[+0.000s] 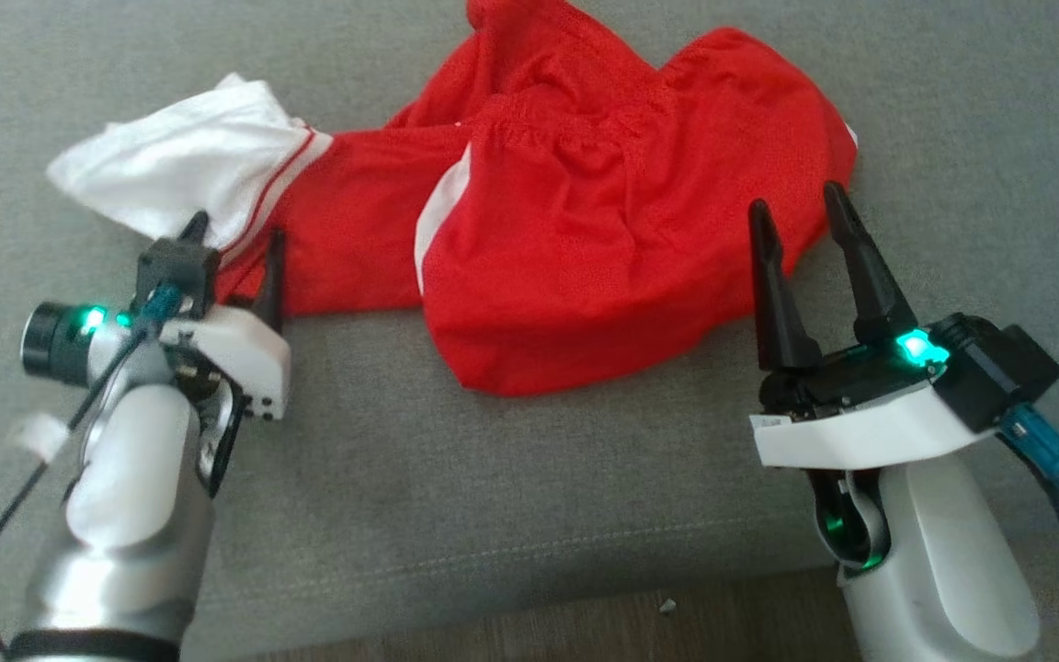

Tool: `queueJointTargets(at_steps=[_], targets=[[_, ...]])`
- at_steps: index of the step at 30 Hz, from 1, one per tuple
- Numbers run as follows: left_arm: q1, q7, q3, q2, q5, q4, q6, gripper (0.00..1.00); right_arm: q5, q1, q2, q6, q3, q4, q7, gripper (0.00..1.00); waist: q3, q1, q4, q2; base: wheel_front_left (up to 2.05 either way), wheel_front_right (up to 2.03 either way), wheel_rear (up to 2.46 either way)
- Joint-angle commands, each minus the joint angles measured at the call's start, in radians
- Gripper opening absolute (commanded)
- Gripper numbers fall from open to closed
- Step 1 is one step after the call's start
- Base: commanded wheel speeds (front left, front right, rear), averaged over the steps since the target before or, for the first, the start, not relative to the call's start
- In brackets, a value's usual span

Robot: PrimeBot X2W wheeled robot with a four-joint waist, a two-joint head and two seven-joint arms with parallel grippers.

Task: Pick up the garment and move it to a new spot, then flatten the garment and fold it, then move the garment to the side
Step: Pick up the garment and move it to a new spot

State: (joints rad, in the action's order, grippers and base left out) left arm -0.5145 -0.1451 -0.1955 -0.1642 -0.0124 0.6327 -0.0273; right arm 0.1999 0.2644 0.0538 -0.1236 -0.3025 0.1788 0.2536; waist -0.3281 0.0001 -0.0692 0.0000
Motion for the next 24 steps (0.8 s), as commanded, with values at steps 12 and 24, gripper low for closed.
queueJointTargets(at_steps=[12,24], targets=[[-0.136,0.111,-0.028,-0.052,0.031,0.133,-0.081,0.0,0.015,0.033,-0.004,-0.007,-0.019,-0.041,0.008,1.0,-0.022,-0.0001,-0.03,0.0,0.0,0.0,0.0],[-0.177,-0.098,0.118,-0.101,0.14,-0.053,-0.001,0.0,0.011,0.009,-0.004,-0.007,-0.015,-0.027,0.008,1.0,0.063,-0.0001,0.016,0.0,0.0,0.0,0.0]])
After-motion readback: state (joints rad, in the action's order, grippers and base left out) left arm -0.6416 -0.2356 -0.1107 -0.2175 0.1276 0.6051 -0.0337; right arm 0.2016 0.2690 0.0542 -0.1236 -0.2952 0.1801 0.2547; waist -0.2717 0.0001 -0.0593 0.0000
